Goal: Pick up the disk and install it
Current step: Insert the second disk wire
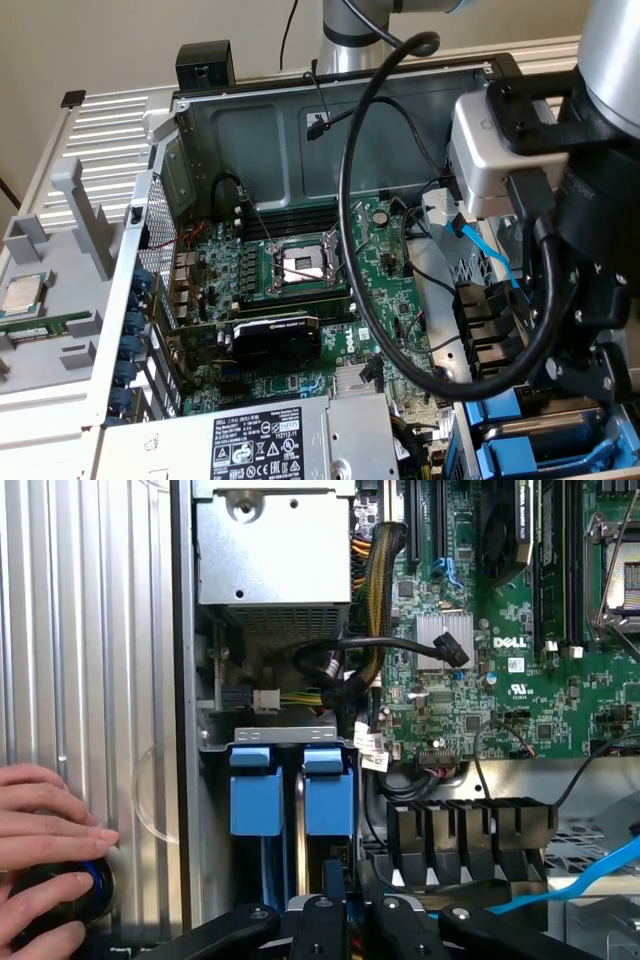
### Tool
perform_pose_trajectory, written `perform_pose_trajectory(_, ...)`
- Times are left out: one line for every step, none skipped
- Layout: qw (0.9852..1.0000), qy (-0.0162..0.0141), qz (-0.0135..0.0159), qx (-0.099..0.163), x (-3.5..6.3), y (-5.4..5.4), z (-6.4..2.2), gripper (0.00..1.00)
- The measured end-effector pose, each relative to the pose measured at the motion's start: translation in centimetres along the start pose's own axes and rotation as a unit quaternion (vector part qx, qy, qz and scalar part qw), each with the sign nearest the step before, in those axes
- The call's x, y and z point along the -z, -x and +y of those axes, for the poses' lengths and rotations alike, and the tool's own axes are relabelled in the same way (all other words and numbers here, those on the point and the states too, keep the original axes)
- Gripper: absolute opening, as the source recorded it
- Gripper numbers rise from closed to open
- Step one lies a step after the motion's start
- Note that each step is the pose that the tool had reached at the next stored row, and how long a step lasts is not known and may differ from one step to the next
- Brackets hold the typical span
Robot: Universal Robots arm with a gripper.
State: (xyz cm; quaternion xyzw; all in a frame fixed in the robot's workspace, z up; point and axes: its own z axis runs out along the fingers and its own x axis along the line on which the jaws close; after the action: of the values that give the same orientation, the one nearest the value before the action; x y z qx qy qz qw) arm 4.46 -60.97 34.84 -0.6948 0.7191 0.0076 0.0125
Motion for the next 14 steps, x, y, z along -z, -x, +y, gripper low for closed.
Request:
perform_pose_trajectory(1.0, 0.0, 0.0, 0.0, -0.02, 0.0, 0.0, 0.16)
perform_pose_trajectory(1.0, 0.0, 0.0, 0.0, -0.05, 0.0, 0.0, 0.16)
perform_pose_trajectory(1.0, 0.0, -0.0001, 0.0, -0.07, 0.0, 0.0, 0.16)
perform_pose_trajectory(1.0, 0.0, 0.0001, 0.0, -0.09, 0.0, 0.0, 0.16)
perform_pose_trajectory(1.0, 0.0, -0.0001, 0.0, -0.13, -0.02, 0.0, 0.16)
perform_pose_trajectory(1.0, 0.0, -0.0001, 0.0, -0.14, -0.03, 0.0, 0.16)
perform_pose_trajectory(1.0, 0.0, 0.0, 0.0, -0.14, -0.03, 0.0, 0.16)
perform_pose_trajectory(1.0, 0.0, 0.0, 0.0, -0.15, -0.03, 0.0, 0.16)
perform_pose_trajectory(1.0, 0.0, 0.0, 0.0, -0.16, -0.04, 0.0, 0.16)
perform_pose_trajectory(1.0, 0.0, 0.0, 0.0, -0.16, -0.04, 0.0, 0.16)
perform_pose_trajectory(1.0, 0.0, 0.0, 0.0, -0.17, -0.05, 0.0, 0.16)
perform_pose_trajectory(1.0, 0.0, 0.0, 0.0, -0.19, -0.05, 0.0, 0.16)
perform_pose_trajectory(1.0, 0.0, 0.0, 0.0, -0.21, -0.05, 0.0, 0.16)
perform_pose_trajectory(1.0, 0.0, 0.0, 0.0, -0.22, -0.05, 0.0, 0.16)
